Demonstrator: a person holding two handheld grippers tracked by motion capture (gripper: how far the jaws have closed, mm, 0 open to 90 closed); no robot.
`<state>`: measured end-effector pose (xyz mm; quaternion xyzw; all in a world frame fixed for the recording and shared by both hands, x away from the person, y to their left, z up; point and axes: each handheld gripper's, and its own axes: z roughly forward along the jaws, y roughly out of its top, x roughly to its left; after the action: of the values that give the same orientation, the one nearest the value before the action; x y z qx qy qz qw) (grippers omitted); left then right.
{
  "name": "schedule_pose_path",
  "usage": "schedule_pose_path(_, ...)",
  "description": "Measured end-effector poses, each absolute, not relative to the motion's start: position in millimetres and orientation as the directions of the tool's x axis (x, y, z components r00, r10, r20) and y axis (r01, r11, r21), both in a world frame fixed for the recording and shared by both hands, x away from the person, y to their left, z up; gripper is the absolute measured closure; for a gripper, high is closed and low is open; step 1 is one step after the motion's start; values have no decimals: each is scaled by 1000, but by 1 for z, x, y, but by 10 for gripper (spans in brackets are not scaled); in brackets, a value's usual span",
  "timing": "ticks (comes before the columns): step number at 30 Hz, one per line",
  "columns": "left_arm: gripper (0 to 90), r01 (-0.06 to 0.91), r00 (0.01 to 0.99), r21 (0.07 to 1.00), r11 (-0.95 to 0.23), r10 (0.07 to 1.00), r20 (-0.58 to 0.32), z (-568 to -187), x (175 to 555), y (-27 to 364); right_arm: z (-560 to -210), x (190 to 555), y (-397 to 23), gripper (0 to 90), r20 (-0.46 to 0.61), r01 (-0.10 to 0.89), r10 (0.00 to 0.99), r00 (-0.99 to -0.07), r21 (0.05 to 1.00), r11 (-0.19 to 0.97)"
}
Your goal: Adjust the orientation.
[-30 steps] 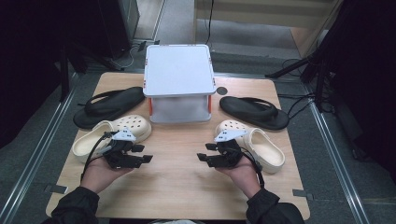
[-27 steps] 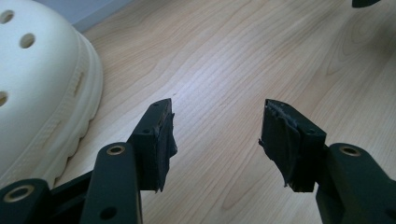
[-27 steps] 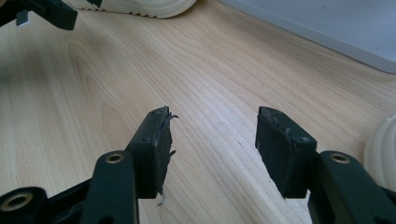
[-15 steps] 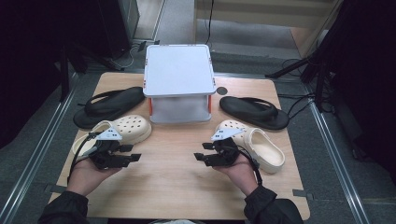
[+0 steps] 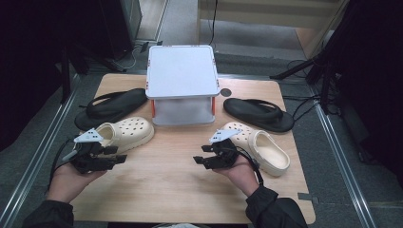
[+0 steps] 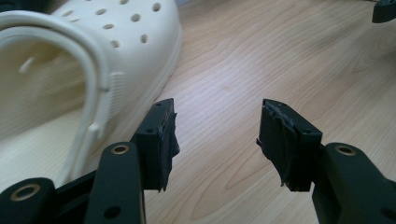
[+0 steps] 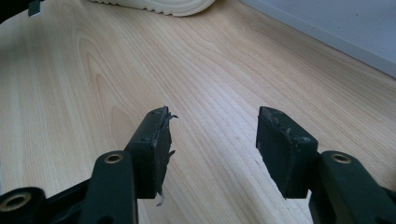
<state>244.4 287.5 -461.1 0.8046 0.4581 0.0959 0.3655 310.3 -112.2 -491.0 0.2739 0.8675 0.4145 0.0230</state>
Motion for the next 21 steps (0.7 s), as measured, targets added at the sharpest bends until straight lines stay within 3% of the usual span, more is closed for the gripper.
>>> schedule_pose_path(12, 463, 676, 503, 688, -262, 847, -171, -460, 242, 326, -492, 310, -107, 454, 180, 442, 475, -861, 727, 525)
schedule_pose_path(21, 445, 674, 509, 686, -276, 846, -159, -467, 261, 327, -492, 302, -113, 450, 161, 443, 491, -856, 717, 539)
